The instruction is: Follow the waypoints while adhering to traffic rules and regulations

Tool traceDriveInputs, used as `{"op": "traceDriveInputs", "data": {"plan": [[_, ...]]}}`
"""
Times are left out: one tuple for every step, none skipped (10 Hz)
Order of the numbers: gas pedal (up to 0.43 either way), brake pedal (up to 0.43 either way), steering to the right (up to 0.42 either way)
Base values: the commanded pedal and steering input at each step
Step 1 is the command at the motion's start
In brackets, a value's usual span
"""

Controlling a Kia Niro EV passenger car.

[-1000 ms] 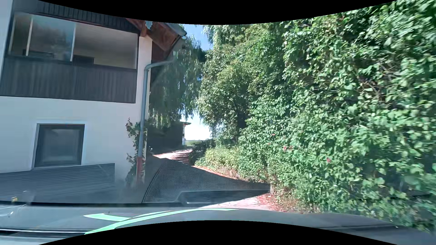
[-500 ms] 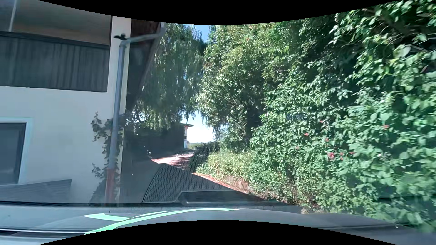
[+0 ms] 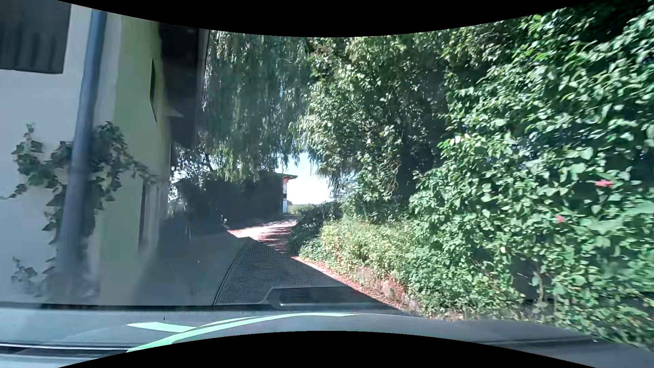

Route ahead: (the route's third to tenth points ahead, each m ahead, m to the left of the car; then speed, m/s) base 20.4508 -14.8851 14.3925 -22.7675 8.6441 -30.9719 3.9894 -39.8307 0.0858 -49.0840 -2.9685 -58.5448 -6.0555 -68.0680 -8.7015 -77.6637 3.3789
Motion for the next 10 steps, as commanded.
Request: {"op": "traceDriveInputs", "data": {"plan": [[0.028,0.000,-0.094],[0.039,0.000,-0.105],[0.039,0.000,-0.121],[0.039,0.000,-0.139],[0.039,0.000,-0.167],[0.047,0.000,-0.197],[0.047,0.000,-0.219],[0.047,0.000,-0.244],[0.047,0.000,-0.262],[0.047,0.000,-0.267]]}}
